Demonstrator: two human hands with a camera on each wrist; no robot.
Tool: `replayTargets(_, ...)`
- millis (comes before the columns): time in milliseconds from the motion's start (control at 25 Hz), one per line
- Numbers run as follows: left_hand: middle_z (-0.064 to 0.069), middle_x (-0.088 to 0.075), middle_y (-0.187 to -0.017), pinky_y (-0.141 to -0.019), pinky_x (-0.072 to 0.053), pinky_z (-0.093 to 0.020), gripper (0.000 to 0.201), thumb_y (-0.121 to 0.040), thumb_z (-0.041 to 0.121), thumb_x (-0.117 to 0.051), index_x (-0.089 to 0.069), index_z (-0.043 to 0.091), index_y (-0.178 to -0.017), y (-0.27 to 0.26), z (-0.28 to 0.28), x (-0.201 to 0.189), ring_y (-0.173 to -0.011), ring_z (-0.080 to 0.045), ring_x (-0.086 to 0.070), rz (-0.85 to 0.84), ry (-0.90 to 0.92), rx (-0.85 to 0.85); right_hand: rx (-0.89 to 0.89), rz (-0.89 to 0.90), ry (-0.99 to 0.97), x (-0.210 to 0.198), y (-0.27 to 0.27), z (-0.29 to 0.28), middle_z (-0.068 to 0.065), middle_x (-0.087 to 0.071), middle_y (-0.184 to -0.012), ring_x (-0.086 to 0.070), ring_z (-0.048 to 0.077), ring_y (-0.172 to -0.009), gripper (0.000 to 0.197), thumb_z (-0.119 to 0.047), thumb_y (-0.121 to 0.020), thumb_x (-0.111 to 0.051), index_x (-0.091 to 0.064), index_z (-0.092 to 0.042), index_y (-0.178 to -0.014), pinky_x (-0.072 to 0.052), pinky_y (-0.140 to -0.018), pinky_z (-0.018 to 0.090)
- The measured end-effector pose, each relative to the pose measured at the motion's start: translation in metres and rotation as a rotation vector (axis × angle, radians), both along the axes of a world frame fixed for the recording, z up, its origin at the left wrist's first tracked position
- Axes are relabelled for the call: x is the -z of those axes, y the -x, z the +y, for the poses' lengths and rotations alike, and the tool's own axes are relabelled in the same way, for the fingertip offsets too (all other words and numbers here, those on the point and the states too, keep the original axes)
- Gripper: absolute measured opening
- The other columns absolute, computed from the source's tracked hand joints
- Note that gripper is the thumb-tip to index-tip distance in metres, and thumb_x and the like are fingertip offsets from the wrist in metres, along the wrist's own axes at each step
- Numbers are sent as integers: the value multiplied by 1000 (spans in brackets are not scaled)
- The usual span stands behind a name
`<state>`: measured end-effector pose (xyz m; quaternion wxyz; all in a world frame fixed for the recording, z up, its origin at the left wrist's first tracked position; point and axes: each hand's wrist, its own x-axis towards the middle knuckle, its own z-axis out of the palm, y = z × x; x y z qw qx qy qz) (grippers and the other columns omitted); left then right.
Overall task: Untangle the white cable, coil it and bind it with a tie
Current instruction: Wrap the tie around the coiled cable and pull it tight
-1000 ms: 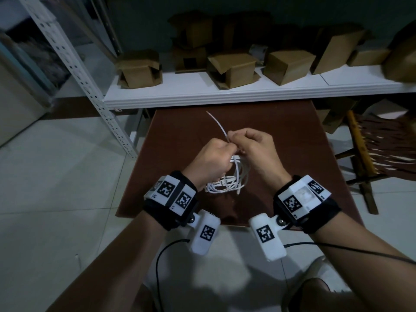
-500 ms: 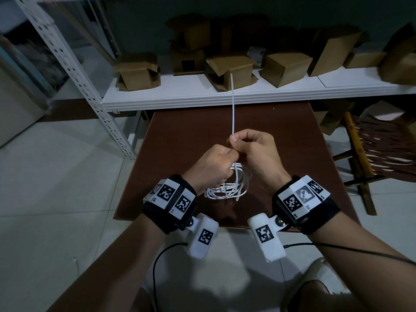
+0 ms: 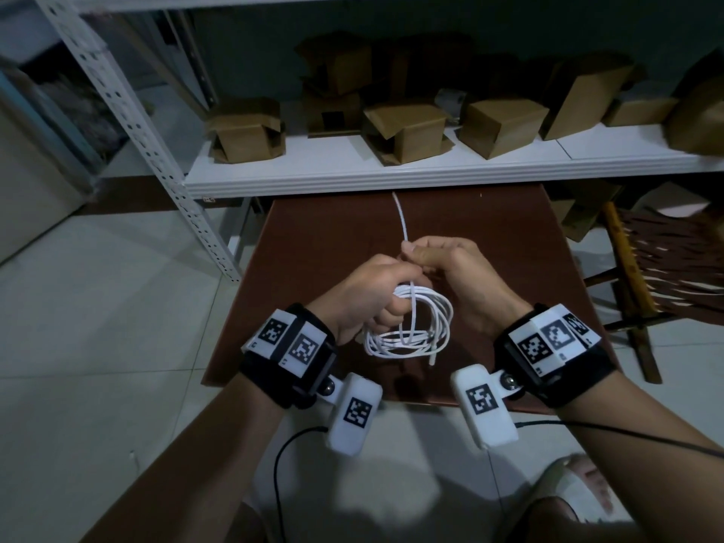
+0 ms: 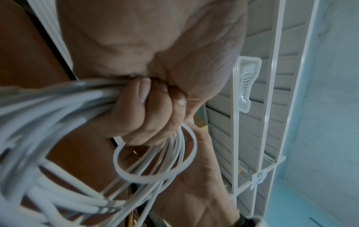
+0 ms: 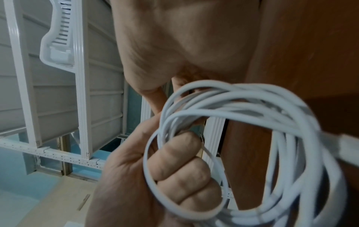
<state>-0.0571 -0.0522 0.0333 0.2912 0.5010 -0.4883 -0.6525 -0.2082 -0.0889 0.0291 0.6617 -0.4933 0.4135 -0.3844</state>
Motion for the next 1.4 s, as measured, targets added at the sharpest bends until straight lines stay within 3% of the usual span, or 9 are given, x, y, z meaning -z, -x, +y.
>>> replayTargets(160, 5, -23, -50, -43, -8, -17, 38, -111, 31, -37, -58, 9, -88, 1, 1, 2, -36, -5, -16, 1, -25, -22, 53, -10, 25, 0, 0, 0, 12, -64, -68, -62, 14, -58, 20, -8, -98, -67, -68, 12, -97, -52, -56, 21)
replayTargets(440, 5, -23, -53, -42, -10, -14, 40, -112, 35, -39, -65, 8, -97, 4, 3, 2, -36, -4, -17, -16, -30, 2, 176, 30, 1, 2, 1, -7, 9, -60, -68, -54, 14, -56, 20, -15, -98, -70, -69, -1, -84, -47, -51, 23)
replayTargets(600, 6, -22, -50, -44, -6, -19, 35, -111, 34, -41, -61, 7, -100, 2, 2, 2, -36, -3, -16, 17, -34, -2, 93, 38, 28, 3, 3, -9, 1, -61, -60, -55, 9, -51, 23, -18, -99, -69, -69, 4, -93, -46, -50, 21)
replayTargets(760, 6, -25, -50, -42, -7, -18, 33, -110, 31, -44, -48, 18, -79, -4, 0, -2, -37, -4, -16, 130, -31, -75, -13, -94, -50, 8, -7, -2, 15, -63, -76, -62, 19, -64, 27, -21, -101, -65, -66, 5, -106, -53, -63, 27)
replayTargets(920, 7, -25, -49, -43, -5, -18, 35, -111, 30, -43, -50, 17, -78, -5, 2, -7, -35, -2, -17, 160, -52, -112, -21, -97, -44, 6, -6, -4, 17, -63, -78, -61, 20, -67, 24, -18, -100, -65, -66, 5, -105, -52, -65, 27)
replayTargets(1080, 7, -26, -49, -38, -12, -12, 36, -110, 33, -44, -58, 12, -84, -9, 0, -5, -34, -1, -18, 129, -78, -143, 2, -58, 3, 7, -7, -4, 14, -58, -78, -54, 14, -62, 16, -8, -98, -64, -65, 5, -106, -46, -61, 22)
replayTargets(1280, 5, -22, -54, -41, -11, -15, 32, -107, 41, -48, -58, 14, -92, -10, 0, -4, -38, -4, -16, 107, -67, -137, -2, -31, -11, 7, -8, -3, 21, -52, -87, -49, 25, -72, 21, -9, -96, -64, -65, 10, -102, -42, -65, 30)
replayTargets(1400, 6, -22, -53, -43, -8, -18, 37, -108, 43, -46, -58, 16, -86, -10, 1, -5, -37, -4, -16, 102, -68, -124, 4, -33, -25, 5, -8, -2, 13, -54, -78, -52, 17, -65, 10, -9, -98, -63, -65, 1, -97, -44, -61, 24)
